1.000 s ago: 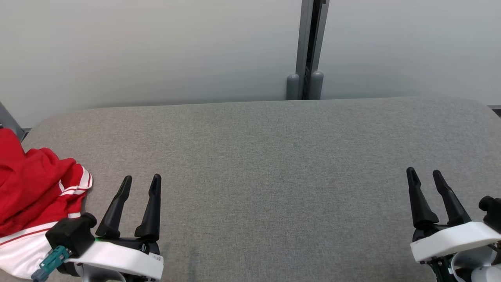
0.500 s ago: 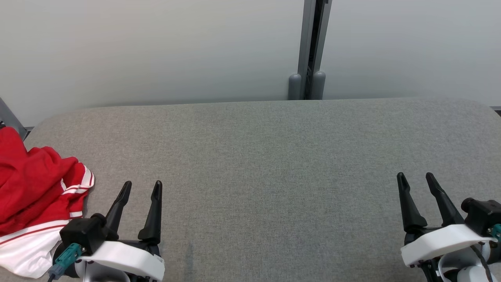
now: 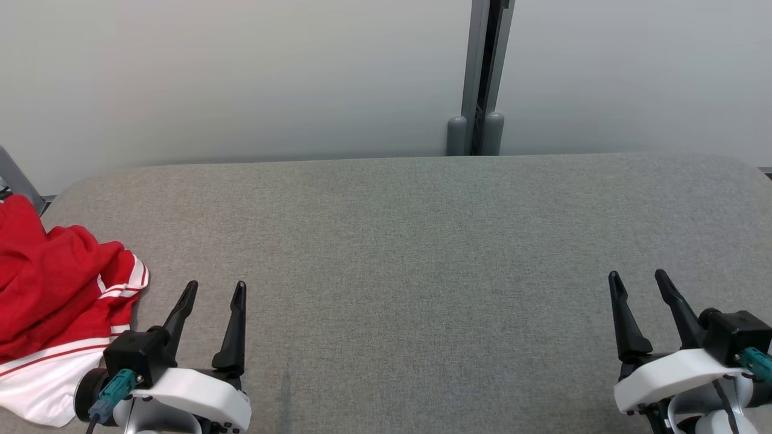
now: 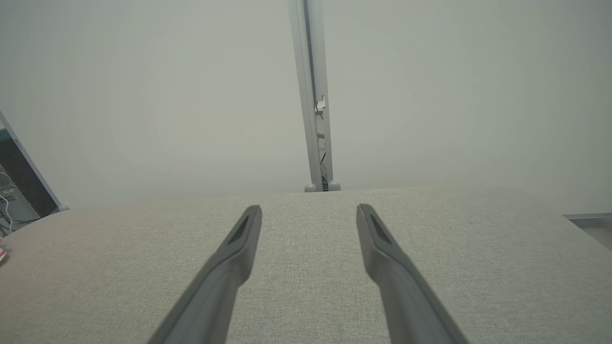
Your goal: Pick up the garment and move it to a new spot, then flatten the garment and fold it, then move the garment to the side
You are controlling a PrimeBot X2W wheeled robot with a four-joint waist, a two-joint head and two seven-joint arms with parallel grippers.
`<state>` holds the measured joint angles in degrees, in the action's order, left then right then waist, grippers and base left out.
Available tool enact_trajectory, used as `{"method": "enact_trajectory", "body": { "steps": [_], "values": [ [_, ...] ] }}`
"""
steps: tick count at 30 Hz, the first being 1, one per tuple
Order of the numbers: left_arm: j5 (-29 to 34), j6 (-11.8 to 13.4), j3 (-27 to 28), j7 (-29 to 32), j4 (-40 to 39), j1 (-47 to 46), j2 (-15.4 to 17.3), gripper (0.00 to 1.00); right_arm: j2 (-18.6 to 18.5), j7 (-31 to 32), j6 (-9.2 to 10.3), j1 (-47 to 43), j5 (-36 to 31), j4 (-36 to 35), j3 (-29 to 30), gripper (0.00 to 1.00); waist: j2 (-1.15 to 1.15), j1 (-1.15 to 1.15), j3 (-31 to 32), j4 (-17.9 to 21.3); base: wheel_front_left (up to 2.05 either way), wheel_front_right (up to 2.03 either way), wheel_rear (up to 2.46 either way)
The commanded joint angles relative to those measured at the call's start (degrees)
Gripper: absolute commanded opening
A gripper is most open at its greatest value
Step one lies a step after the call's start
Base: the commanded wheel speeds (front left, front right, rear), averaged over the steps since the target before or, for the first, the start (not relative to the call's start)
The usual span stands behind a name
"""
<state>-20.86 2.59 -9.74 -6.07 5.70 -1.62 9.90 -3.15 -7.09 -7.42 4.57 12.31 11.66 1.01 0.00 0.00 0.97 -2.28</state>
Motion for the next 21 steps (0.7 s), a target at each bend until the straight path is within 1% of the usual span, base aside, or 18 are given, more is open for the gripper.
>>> {"method": "enact_trajectory", "body": {
  "steps": [1, 6, 21],
  "values": [
    [1.26, 0.07, 0.32, -0.26, 0.24, -1.25, 0.47, 1.00, -0.06, -0.71, -0.10, 1.21, -1.72, 0.15, -0.08, 1.00, 0.00, 0.00, 0.01, -0.05, 0.00, 0.00, 0.00],
    [2.69, 0.54, 0.32, 0.16, 0.80, -1.39, 0.34, 1.00, 0.07, -1.36, -0.11, 1.42, -3.85, 1.08, -0.08, 1.00, 0.00, 0.00, 0.12, -0.19, 0.00, 0.00, 0.00],
    [4.85, 0.56, 0.82, 0.05, 2.19, -2.25, 0.57, 1.00, 0.08, -2.90, -0.11, 2.25, -6.12, 2.92, -0.75, 1.00, 0.00, 0.00, 0.09, -0.57, 0.00, 0.00, 0.00]
  ]
}}
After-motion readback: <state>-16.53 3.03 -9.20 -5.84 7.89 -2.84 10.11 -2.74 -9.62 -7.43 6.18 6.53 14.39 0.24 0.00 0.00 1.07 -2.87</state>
